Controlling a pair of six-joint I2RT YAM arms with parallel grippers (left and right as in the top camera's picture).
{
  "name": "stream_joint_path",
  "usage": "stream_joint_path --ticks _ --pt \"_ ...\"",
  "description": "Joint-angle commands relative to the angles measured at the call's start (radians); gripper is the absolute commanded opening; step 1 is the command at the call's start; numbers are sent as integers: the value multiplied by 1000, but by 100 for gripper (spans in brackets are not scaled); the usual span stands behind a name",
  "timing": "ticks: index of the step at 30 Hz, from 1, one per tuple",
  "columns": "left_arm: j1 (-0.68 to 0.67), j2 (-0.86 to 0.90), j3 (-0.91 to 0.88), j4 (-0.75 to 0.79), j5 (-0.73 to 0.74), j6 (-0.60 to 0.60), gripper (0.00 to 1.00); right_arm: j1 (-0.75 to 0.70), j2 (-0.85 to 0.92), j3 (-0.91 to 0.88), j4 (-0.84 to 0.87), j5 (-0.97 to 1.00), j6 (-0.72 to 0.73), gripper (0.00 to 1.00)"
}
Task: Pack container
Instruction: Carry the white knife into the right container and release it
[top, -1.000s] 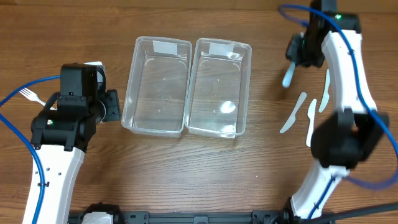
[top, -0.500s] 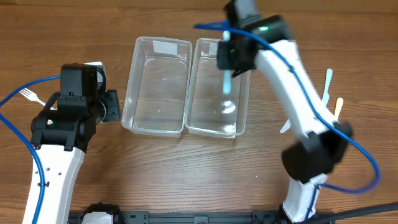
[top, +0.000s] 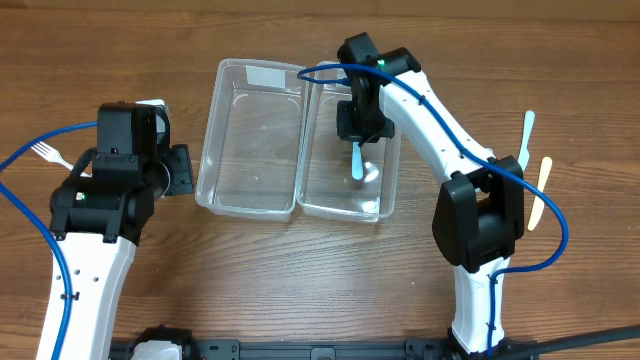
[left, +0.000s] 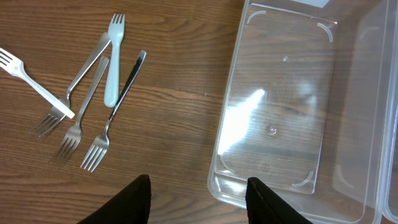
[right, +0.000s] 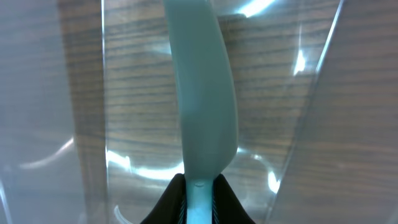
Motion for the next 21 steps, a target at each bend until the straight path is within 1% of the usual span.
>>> stream_joint_path --ticks 1,2,3,5,7,8,10,12,14,16,17,21 --pt "3 -1 24 4 9 8 50 0 -49 160 -39 -3 -54 33" --pt "3 -1 24 4 9 8 50 -1 -61 222 -70 6 -54 56" --pt "3 -1 24 4 9 8 50 -3 -70 273 -96 16 -54 65" --pt "3 -1 24 5 9 8 50 -12 -88 396 -158 45 -54 73" --pt "3 -1 24 4 9 9 50 -31 -102 496 -208 58 -56 78" --pt "3 -1 24 3 9 8 50 -55 -112 571 -254 60 -58 79" --pt "3 -1 24 0 9 9 50 -88 -122 631 -303 71 -51 79" --pt "3 -1 24 0 9 9 50 -133 -135 665 -341 127 8 79" --pt "3 -1 24 0 9 8 50 -197 -150 668 -368 183 98 80" --pt "3 -1 24 0 9 8 50 -302 -150 667 -407 175 170 83" --pt "3 -1 24 0 9 8 50 -371 -145 654 -421 135 171 86" --pt "3 -1 24 1 9 8 50 -502 -141 556 -410 54 114 88"
